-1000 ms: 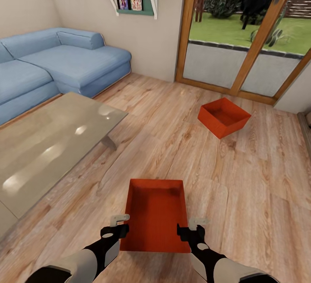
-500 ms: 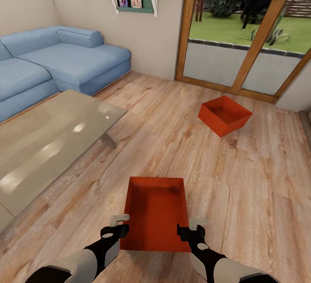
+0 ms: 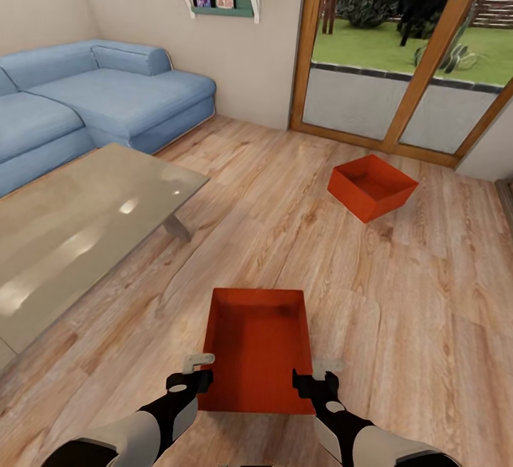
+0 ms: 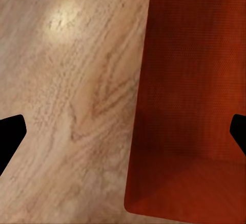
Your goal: Move the two storage containers from the living room to the garage. In the garage, place one container on the floor and stack the other container on top of it (either order is fine).
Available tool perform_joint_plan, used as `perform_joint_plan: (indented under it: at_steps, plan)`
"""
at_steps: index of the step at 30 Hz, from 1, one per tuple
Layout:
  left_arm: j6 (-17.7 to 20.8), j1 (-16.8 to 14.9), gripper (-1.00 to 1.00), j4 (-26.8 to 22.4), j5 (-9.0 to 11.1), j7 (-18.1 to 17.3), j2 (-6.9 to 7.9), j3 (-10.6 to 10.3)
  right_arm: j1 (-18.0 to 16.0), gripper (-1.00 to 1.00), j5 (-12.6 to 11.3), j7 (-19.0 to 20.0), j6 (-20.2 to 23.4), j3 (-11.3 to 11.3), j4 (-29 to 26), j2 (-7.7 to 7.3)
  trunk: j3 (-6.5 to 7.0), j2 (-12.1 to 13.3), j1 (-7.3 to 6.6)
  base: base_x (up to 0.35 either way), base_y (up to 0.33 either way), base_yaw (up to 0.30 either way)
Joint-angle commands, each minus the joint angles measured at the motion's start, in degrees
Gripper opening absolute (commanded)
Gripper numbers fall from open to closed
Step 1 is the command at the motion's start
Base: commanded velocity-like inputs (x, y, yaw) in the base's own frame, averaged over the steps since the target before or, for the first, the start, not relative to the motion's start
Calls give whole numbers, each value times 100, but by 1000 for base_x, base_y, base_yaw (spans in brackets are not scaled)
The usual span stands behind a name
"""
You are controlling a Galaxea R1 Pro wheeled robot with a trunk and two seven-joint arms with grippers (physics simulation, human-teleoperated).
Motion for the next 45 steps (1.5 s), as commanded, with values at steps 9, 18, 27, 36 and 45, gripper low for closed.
perform_joint_plan:
  at_steps: [9, 18, 27, 36, 45]
  plan:
    - [-16, -3, 100, 5, 0, 14, 5, -56, -5, 100, -53, -19, -17, 47, 6, -7, -166, -364, 198, 0, 0, 0]
    - [-33, -3, 100, 5, -27, 18, 19, -56, -5, 100, -57, -19, -17, 47, 6, -12, -327, -725, 395, 0, 0, 0]
    - [-56, -3, 100, 5, -21, 31, 18, -56, -6, 100, -58, -17, -17, 47, 6, -32, -381, -845, 461, 0, 0, 0]
    - [-59, -3, 100, 5, -19, 31, 25, -56, -6, 100, -60, -16, -22, 47, 6, -61, -381, -845, 461, 0, 0, 0]
    - [-59, -3, 100, 5, -19, 31, 25, -56, -6, 100, -57, -17, -25, 40, 6, -105, -381, -845, 461, 0, 0, 0]
